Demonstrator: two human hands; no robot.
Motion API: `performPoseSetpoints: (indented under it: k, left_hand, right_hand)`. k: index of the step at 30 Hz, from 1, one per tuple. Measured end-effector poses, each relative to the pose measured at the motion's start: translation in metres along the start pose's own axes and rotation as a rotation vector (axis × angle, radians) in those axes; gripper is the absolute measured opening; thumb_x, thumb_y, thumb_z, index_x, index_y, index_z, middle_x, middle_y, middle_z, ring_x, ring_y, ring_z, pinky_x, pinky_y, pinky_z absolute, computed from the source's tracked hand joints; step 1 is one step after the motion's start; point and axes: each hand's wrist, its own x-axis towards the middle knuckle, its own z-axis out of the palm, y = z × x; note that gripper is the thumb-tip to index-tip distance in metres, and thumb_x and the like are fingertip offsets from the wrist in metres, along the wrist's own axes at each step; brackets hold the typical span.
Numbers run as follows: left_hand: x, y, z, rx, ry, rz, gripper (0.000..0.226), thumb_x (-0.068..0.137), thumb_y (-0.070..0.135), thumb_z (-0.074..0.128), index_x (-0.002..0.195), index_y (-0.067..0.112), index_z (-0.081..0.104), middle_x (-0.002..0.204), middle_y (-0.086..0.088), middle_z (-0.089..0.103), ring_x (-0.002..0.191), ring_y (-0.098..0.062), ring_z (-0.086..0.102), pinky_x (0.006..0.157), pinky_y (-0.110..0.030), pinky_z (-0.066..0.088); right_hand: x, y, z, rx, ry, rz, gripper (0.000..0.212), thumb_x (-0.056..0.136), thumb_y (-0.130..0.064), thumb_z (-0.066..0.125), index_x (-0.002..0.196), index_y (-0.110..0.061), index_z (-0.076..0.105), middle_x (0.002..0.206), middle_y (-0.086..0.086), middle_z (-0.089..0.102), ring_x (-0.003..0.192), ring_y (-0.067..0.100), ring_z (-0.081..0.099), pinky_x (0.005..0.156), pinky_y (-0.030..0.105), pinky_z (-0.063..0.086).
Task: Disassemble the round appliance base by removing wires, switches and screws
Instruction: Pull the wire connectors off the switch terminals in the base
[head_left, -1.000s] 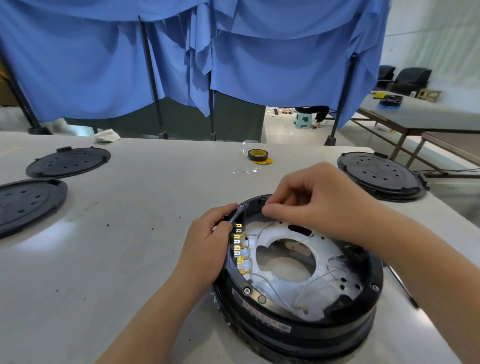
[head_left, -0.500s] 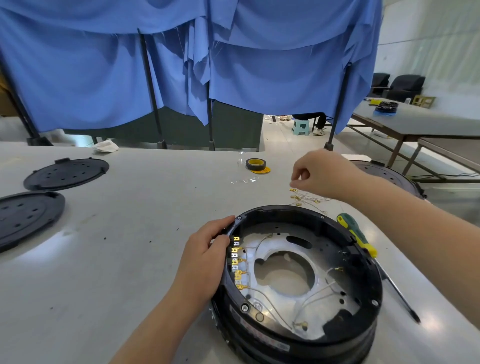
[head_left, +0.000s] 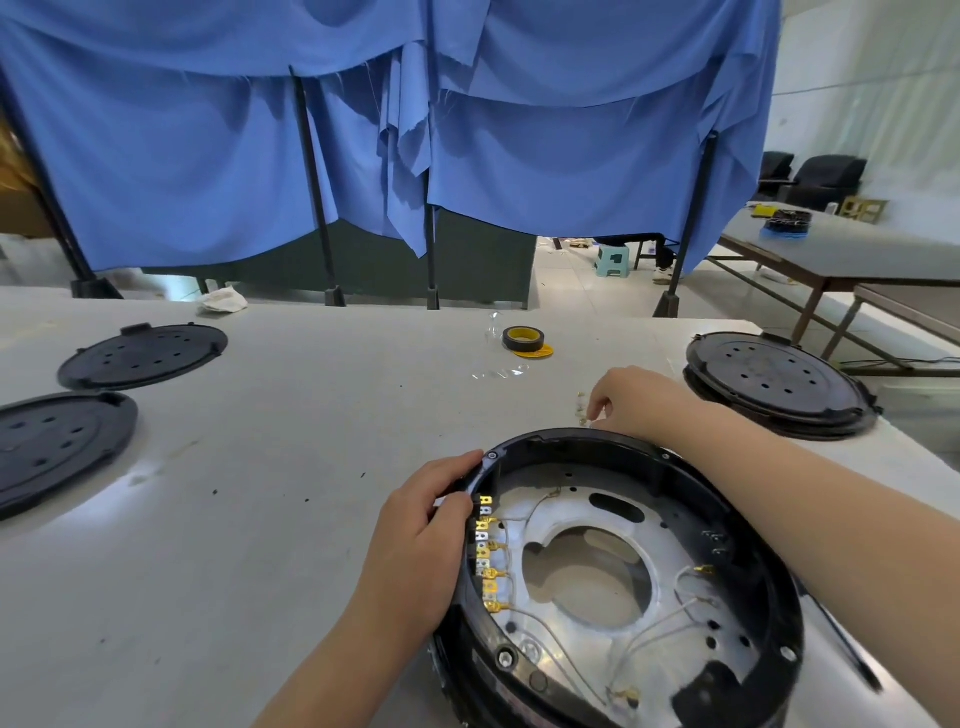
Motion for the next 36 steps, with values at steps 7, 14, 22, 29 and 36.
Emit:
performPoseSetpoints:
  k: [7,14,22,29,36]
  left_hand:
    - [0.0,0.0,0.001,-0.007,0.003,-0.003,0.049,0.09,0.0,0.046,0.096,0.043,0.067,0.099,0.023,0.069,0.092,0.011,0.06,0.069,0.001,0.041]
    - [0.001,0.0,0.001,-0.022,0.005,-0.027,0.047,0.091,0.002,0.045,0.096,0.043,0.067,0.103,0.023,0.068,0.093,0.014,0.058,0.066,0.003,0.04]
    - [0.002,-0.002,0.001,-0.03,-0.002,-0.018,0.046,0.089,0.0,0.045,0.099,0.039,0.067,0.105,0.019,0.069,0.096,0.008,0.062,0.073,-0.004,0.044]
    - [0.003,-0.003,0.001,-0.017,0.002,-0.016,0.044,0.09,0.002,0.046,0.101,0.04,0.065,0.109,0.02,0.066,0.102,0.006,0.059,0.074,-0.002,0.043]
    - [0.003,-0.005,0.002,-0.019,0.009,-0.024,0.041,0.091,0.003,0.045,0.11,0.032,0.067,0.112,0.015,0.066,0.106,-0.001,0.059,0.087,-0.015,0.045]
  right_hand:
    - [-0.018,-0.007,-0.016,0.177,0.117,0.01,0.017,0.083,-0.032,0.068,0.093,-0.018,0.073,0.078,-0.01,0.057,0.077,0.011,0.056,0.068,0.023,0.041]
    - [-0.067,-0.055,-0.047,0.283,0.294,-0.112,0.011,0.085,-0.035,0.063,0.083,-0.025,0.069,0.076,-0.013,0.062,0.068,0.004,0.054,0.065,0.02,0.043]
    - [-0.109,-0.101,-0.023,0.459,0.25,-0.291,0.013,0.084,-0.035,0.063,0.076,-0.026,0.068,0.061,-0.014,0.061,0.062,0.0,0.056,0.055,0.013,0.04]
    - [-0.106,-0.092,-0.008,0.549,0.122,-0.236,0.009,0.084,-0.027,0.062,0.08,-0.024,0.07,0.073,-0.01,0.068,0.068,0.002,0.061,0.064,0.02,0.05]
    - [-0.105,-0.099,0.002,0.492,0.078,-0.281,0.01,0.082,-0.023,0.064,0.087,-0.026,0.071,0.084,-0.014,0.064,0.077,0.001,0.059,0.074,0.025,0.051]
